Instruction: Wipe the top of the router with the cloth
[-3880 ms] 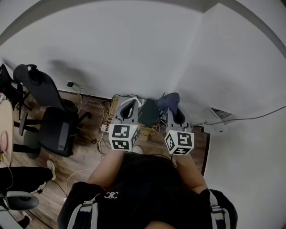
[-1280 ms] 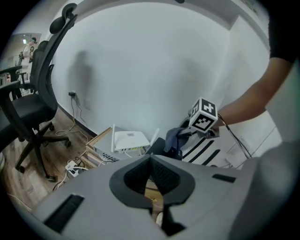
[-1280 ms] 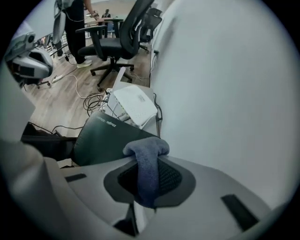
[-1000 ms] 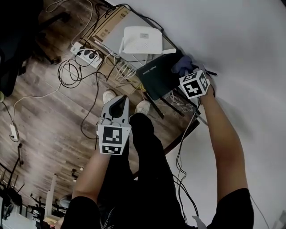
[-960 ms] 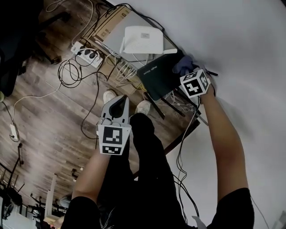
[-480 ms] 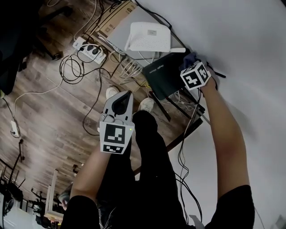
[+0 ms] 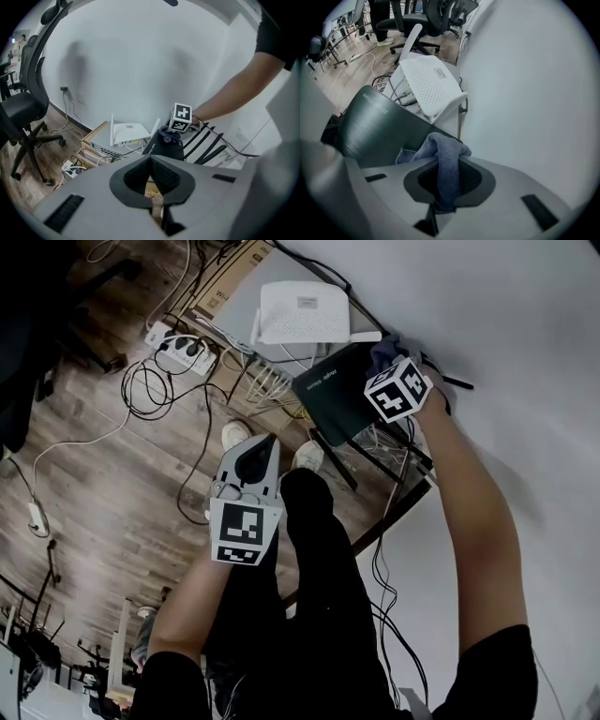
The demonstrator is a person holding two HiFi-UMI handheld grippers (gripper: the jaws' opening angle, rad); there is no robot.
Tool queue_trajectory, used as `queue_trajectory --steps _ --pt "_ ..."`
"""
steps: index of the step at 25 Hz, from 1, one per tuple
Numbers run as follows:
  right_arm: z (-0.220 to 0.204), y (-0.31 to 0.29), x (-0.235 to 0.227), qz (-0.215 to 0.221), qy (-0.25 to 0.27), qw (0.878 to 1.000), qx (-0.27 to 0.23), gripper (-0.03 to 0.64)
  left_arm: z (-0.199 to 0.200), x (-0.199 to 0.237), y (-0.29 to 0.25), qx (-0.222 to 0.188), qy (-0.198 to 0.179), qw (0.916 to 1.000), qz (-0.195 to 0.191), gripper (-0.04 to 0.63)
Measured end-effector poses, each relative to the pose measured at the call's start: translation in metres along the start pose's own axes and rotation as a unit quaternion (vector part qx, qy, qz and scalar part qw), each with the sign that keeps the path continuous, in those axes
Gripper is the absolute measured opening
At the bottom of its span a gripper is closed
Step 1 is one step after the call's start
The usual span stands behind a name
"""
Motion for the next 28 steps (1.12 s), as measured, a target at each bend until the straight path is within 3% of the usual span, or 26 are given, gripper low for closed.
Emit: queue_trajectory --steps 13,24,28 --pt "0.033 0.025 0.048 0.074 0.030 0.993 -0.083 0.035 -0.002 0.003 0.002 -0.006 0.004 1.0000 -0.001 -0.002" --pt "0.070 0.056 0.104 0.155 0.047 0.973 -0.166 0.035 -0.008 0.010 0.008 -0.003 0.020 0.9998 -0.003 -0.002" --pt "0.078 0.065 0.121 0.169 0.082 0.964 -0.187 0.035 -0.010 0.012 0.007 -0.001 0.019 0.9998 -0.004 -0.002"
Point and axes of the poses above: the fingertips, and each gripper's own axes: y backward along the fingers, x to its left, z out of its top, the point moved 5 cm from there along y, backward along the fingers, and after that the axes turned 1 degree about -z, right-handed, at the moved point
